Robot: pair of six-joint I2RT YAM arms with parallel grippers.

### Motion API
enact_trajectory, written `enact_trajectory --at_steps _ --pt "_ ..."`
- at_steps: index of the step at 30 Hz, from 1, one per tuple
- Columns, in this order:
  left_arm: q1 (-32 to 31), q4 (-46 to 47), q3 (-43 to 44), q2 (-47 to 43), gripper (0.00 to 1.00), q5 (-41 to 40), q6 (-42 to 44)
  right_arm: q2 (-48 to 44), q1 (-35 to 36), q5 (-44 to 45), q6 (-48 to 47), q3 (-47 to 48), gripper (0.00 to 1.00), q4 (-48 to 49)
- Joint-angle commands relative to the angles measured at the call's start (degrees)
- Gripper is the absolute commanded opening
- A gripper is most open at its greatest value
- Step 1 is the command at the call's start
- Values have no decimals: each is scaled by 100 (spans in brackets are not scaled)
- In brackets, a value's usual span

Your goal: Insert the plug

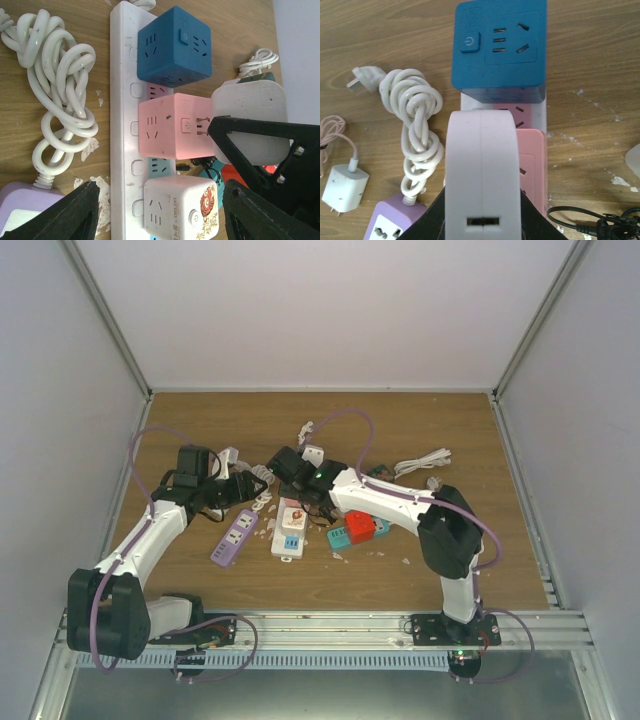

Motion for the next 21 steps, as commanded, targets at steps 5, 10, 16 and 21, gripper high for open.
enact_trajectory --at_steps 5,10,16,21 --pt "32 307 -52 46 68 105 104 194 0 349 186 125 1 -316" --pt "35 322 -52 69 68 151 104 242 -6 338 195 160 1 -374" --pt "37 321 -70 75 68 139 113 393 -67 158 168 187 1 -583" --pt "33 339 -81 79 67 121 126 454 -195 -134 -18 159 0 -787"
